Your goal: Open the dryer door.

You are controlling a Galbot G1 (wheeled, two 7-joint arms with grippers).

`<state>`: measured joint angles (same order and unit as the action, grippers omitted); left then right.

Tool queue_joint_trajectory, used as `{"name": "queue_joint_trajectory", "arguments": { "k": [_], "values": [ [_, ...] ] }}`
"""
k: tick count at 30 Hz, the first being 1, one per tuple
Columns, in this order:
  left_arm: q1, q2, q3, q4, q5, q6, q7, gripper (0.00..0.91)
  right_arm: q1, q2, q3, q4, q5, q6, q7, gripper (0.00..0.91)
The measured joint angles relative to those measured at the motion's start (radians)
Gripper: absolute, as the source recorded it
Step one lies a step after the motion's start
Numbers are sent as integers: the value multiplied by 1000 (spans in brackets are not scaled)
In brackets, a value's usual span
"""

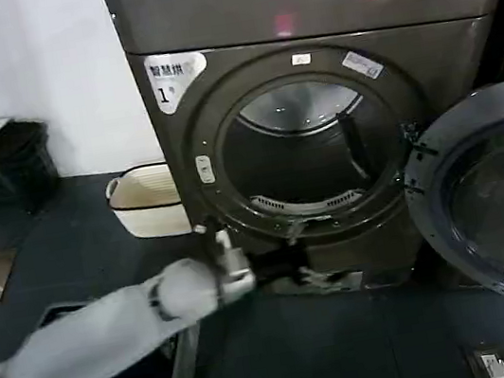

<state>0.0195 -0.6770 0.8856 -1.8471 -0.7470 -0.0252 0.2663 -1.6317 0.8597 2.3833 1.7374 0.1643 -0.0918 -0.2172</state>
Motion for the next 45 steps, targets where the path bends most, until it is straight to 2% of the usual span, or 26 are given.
{"name": "queue_joint_trajectory", "arguments": {
  "k": [4,9,16,21,26,30,36,45],
  "values": [
    [-46,98,41,-7,54,-10,95,907,9,-3,-11,-1,-2,0,-1,907],
    [-89,203,65,-16,81,26,183,907,18,-7,-23,-10,-9,2,-2,907],
    [-96,338,74,-37,194,56,312,907,33,-8,-38,-14,-17,4,-2,907],
    [-57,422,34,-23,221,66,335,907,42,1,-51,-8,-21,5,-2,907],
    [66,496,-81,-20,242,46,336,907,51,7,-61,-6,-25,5,-2,907],
    [126,555,-120,-3,278,23,330,907,60,11,-67,0,-30,5,-3,907],
    [170,622,-142,33,325,0,326,907,65,15,-70,2,-31,7,-3,907],
    [198,691,-168,98,409,-8,370,907,75,9,-75,-5,-32,7,-2,907]
  ]
}}
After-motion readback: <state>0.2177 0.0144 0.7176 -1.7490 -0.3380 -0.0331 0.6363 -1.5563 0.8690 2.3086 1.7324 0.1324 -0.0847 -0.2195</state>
